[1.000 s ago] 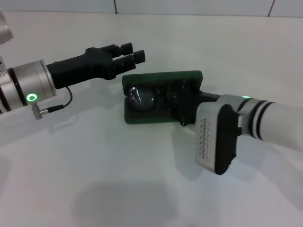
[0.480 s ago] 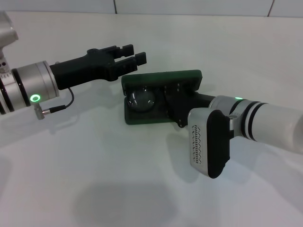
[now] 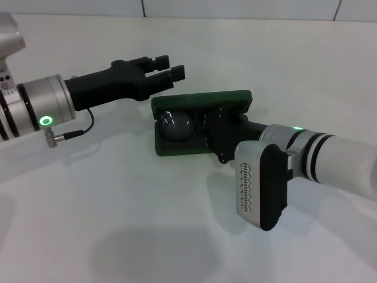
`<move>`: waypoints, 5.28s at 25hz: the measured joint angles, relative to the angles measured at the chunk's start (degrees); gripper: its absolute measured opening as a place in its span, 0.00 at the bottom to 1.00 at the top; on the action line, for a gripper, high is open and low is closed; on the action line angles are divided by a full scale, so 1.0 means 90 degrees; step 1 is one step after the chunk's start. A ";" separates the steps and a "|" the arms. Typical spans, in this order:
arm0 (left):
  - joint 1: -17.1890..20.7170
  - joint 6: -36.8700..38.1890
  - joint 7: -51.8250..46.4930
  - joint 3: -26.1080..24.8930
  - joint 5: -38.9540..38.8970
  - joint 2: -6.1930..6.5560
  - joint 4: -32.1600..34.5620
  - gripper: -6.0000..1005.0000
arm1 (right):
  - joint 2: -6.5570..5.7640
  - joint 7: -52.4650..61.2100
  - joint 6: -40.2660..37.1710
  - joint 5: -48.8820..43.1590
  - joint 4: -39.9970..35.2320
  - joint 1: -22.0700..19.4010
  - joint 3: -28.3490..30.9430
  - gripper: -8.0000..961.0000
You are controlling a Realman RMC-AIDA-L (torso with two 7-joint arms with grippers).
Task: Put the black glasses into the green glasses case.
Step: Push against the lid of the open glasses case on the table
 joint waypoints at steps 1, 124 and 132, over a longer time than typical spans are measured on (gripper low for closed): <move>-0.0015 0.0000 -0.0001 0.0001 0.0024 0.0000 0.0002 0.58 | -0.0001 -0.0038 0.0000 -0.0004 -0.0040 -0.0035 0.0022 0.19; -0.0065 -0.0187 0.0085 0.0000 -0.0051 -0.0036 -0.0019 0.62 | 0.0000 0.0311 0.0669 0.0074 0.0353 0.0496 0.1046 0.51; -0.0107 -0.0193 0.0085 0.0000 -0.0040 -0.0040 -0.0020 0.63 | 0.0000 0.0333 0.0671 0.0100 0.0665 0.0734 0.1043 0.58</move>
